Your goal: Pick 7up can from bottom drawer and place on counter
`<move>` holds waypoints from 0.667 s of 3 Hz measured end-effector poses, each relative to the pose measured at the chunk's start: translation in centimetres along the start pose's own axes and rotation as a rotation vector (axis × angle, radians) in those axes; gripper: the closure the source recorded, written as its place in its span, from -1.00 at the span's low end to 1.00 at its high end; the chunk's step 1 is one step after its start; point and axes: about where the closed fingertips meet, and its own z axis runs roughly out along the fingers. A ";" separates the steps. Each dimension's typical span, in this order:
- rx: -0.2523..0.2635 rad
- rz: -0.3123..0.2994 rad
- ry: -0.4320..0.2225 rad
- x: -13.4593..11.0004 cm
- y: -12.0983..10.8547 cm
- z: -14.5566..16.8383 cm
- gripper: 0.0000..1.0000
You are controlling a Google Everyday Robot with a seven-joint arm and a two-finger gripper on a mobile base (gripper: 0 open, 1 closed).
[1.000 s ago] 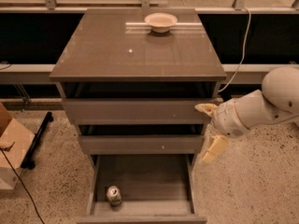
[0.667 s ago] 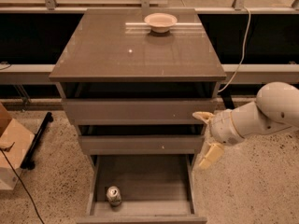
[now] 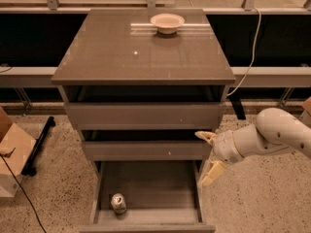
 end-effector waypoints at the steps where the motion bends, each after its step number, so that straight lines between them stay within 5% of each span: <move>1: 0.000 0.000 0.000 0.0 0.0 0.0 -1.00; 2: 0.004 0.015 0.012 0.7 -0.1 1.0 -1.00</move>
Offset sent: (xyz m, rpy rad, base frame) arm 0.0043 0.0016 -0.0245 -0.0265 0.0175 -0.0384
